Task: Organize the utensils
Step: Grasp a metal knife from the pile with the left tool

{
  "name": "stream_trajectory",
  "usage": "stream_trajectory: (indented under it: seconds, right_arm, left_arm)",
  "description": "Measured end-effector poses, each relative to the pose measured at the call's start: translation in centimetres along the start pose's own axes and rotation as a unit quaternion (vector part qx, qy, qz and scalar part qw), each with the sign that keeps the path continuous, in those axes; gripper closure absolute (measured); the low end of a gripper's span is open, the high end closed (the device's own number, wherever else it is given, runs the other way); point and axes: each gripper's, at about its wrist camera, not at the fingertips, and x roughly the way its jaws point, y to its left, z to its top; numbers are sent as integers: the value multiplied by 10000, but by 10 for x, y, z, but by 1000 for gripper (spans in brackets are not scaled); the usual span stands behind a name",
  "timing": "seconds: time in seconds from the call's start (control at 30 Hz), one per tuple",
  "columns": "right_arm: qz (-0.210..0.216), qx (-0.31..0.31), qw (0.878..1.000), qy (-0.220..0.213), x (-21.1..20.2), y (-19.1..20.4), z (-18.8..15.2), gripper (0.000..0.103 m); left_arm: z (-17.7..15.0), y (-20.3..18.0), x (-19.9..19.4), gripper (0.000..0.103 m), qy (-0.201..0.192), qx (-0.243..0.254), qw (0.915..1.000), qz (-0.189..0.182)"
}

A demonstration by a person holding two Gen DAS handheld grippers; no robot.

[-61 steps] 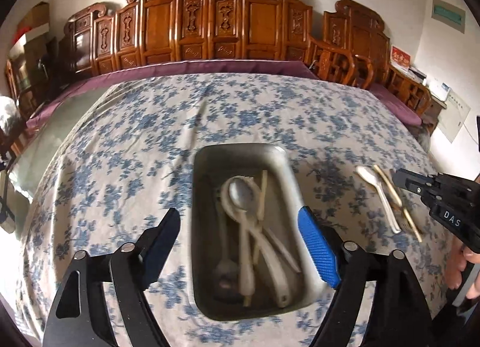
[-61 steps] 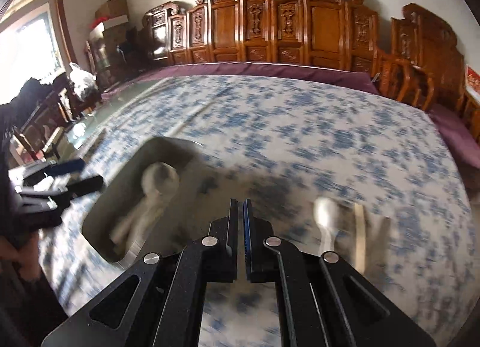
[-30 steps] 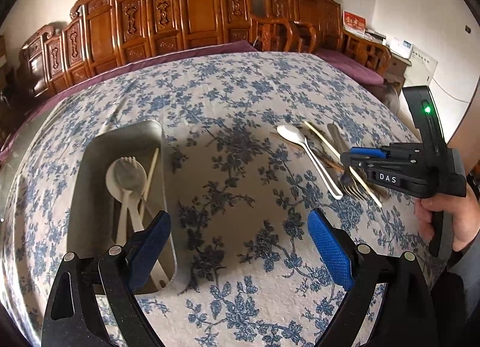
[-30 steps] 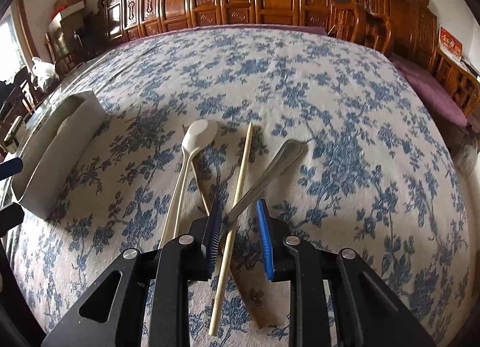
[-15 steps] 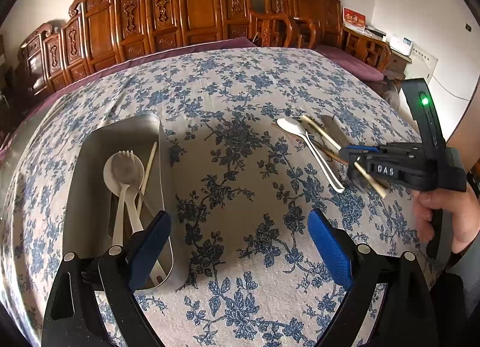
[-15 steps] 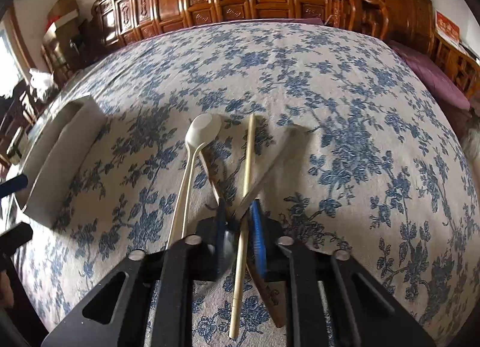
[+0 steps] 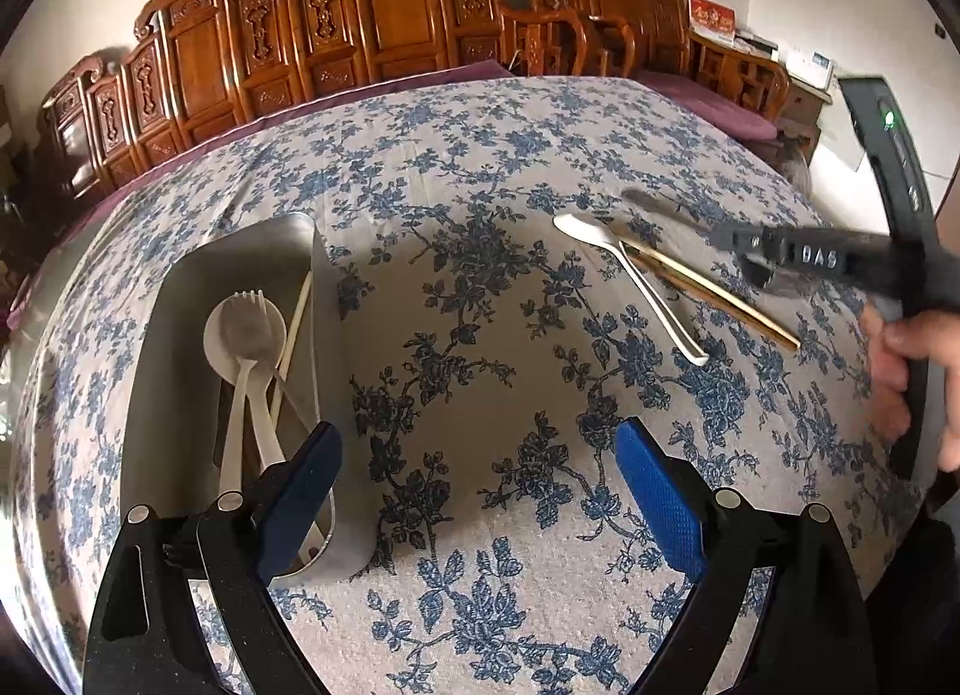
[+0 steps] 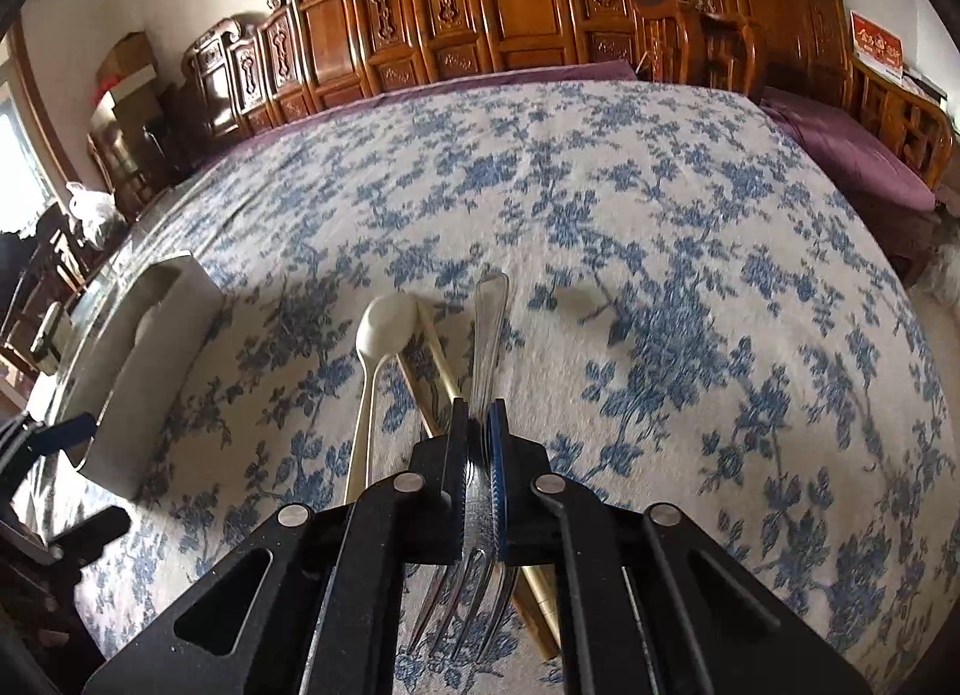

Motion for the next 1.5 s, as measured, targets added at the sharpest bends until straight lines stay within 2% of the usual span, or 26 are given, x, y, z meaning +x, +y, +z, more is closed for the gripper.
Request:
stream_trajectory:
  seconds: [0.13, 0.27, 0.5, 0.73, 0.93, 1.03, 1.13, 1.27, 1.37, 1.5]
  right_arm:
    - [49, 4, 10000, -36, -7, -11, 2, 95]
    - [-94, -19, 10000, -13, -8, -21, -1, 95]
    - [-129, 108, 9998, 44, -6, -40, -4, 95]
    - [-33, 142, 9999, 62, -6, -44, -3, 95]
    - [41, 188, 9998, 37, -8, -45, -1, 95]
    - [68, 193, 9998, 31, -8, -45, 0, 95]
    - [76, 196, 9998, 40, -7, -44, 0, 95]
    - [86, 172, 9998, 36, -7, -42, 1, 95]
    - [97, 114, 9999, 49, -7, -38, 2, 95]
    - [90, -49, 9999, 62, -6, -27, 2, 95]
  left_arm:
    - [6, -13, -1, 14, -23, 83, 10000, -5]
    - [18, -28, 5, 14, 12, 126, 9999, -95]
    - [49, -50, 37, 34, 203, 8, 9990, -391]
    - [73, -69, 74, 42, 460, -22, 9978, -487]
    - [83, -78, 99, 57, 676, -71, 9961, -557]
    - [86, -80, 107, 60, 710, -69, 9958, -573]
    - [86, -80, 113, 67, 735, -92, 9956, -570]
    - [84, -77, 113, 87, 714, -109, 9956, -591]
    - [84, -72, 109, 98, 727, -158, 9946, -727]
    - [86, -65, 94, 100, 589, -49, 9959, -690]
